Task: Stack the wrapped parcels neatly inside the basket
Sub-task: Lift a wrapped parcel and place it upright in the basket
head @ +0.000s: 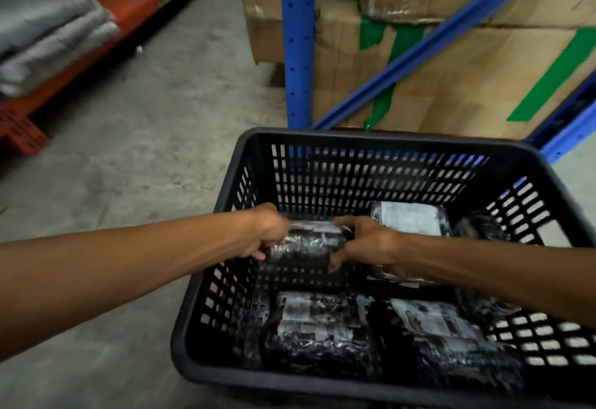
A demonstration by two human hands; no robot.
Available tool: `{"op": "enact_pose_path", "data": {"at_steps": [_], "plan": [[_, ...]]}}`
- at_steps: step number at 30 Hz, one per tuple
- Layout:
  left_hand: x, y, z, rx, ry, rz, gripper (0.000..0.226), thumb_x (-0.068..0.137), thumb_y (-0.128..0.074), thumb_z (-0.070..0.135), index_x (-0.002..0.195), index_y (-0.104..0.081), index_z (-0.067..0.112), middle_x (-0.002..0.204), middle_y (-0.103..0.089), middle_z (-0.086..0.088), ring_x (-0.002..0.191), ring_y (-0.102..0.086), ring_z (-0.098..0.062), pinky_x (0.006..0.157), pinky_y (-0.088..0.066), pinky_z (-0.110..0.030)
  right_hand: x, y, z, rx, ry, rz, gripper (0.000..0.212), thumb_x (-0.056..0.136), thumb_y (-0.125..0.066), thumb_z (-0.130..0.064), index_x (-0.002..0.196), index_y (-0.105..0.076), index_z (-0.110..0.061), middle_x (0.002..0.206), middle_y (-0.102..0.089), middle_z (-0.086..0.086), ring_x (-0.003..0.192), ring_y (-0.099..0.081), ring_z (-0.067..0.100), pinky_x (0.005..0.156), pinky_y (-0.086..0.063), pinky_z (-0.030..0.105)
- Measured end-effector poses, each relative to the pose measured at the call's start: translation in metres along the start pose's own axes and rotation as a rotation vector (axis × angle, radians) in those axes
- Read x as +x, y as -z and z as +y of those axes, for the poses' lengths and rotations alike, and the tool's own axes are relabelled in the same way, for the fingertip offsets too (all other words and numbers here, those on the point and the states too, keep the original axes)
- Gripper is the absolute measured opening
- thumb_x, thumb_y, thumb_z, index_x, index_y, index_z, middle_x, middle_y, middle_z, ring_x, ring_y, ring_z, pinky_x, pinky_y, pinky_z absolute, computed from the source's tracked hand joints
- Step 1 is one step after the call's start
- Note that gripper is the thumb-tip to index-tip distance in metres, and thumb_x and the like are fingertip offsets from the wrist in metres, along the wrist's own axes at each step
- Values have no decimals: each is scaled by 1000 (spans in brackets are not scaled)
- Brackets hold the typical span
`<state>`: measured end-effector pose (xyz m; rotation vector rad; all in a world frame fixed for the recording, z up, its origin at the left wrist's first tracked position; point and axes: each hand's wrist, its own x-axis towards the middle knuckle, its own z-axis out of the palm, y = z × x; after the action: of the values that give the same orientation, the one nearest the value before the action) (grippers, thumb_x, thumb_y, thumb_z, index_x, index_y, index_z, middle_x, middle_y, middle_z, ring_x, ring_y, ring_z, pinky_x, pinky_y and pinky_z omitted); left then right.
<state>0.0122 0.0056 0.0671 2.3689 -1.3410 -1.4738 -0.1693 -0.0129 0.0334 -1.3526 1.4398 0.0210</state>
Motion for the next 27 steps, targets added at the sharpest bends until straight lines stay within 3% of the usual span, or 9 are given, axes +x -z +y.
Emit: {"op": "enact_pose_path", "data": {"at_steps": [4, 8, 10, 13, 16, 17, 20, 23, 27], "plan": [[-21, 21, 3, -35, -80, 31, 25, 65, -51, -10, 50, -47, 9, 55, -46, -6, 53, -46, -16, 46, -37, -23, -28, 26, -7, 54, 21, 89, 84, 65, -91, -2, 138, -50, -9, 126, -67, 6, 110, -64, 24, 90, -55, 36], [-22, 30, -1, -134, -152, 56, 35, 69, -82, 20, 97, -63, 10, 91, -65, -6, 83, -58, -17, 62, -46, -26, -35, 42, -1, 203, 62, 128, 102, 58, -89, -51, 143, -47, -13, 116, -69, -6, 93, -62, 9, 72, -47, 21], [-19, 28, -2, -231, -178, 43, 50, 78, -77, 34, 119, -59, 10, 108, -67, -3, 99, -59, -17, 79, -47, -31, -36, 42, -1, 247, 64, 181, 102, 60, -85, -59, 142, -48, -10, 128, -63, -1, 108, -60, 17, 79, -49, 29], [-12, 18, -1, -320, -177, 7, 54, 89, -64, 41, 131, -50, 11, 125, -61, -3, 113, -56, -22, 96, -46, -40, -29, 41, -4, 319, -7, 176, 87, 64, -85, -58, 130, -58, -8, 130, -63, 7, 112, -62, 24, 75, -57, 33], [1, 9, 4, -344, -139, 64, 52, 95, -55, 36, 137, -46, 6, 140, -53, -14, 126, -52, -34, 104, -45, -52, -21, 31, -4, 359, -68, 142, 53, 71, -84, -49, 98, -65, -9, 77, -78, 3, 69, -75, 17, 63, -64, 32], [7, 7, 6, -338, -125, 104, 51, 96, -53, 35, 137, -45, 5, 142, -51, -16, 129, -50, -35, 106, -43, -51, -16, 26, -2, 369, -86, 154, 53, 72, -84, -47, 100, -66, -6, 76, -80, 5, 69, -78, 21, 66, -66, 37], [25, -2, 14, -253, -101, 208, 50, 99, -48, 32, 138, -42, 2, 144, -46, -16, 131, -46, -33, 108, -41, -40, 3, 13, 1, 420, -97, 227, 53, 76, -84, -39, 113, -67, -6, 100, -80, 11, 90, -78, 31, 76, -65, 49], [43, -8, 22, -145, -57, 283, 50, 101, -46, 30, 140, -40, 1, 145, -46, -17, 131, -47, -34, 103, -42, -37, 25, 8, 2, 387, -60, 307, 34, 75, -87, -27, 100, -67, -17, 112, -76, 13, 99, -75, 31, 85, -63, 49], [72, -15, 28, -14, 2, 290, 43, 102, -44, 22, 139, -44, -2, 142, -51, -19, 128, -52, -33, 97, -46, -33, 57, 4, 13, 218, -66, 346, 62, 71, -89, -20, 124, -60, -12, 122, -71, 8, 108, -69, 27, 90, -59, 35]]}}
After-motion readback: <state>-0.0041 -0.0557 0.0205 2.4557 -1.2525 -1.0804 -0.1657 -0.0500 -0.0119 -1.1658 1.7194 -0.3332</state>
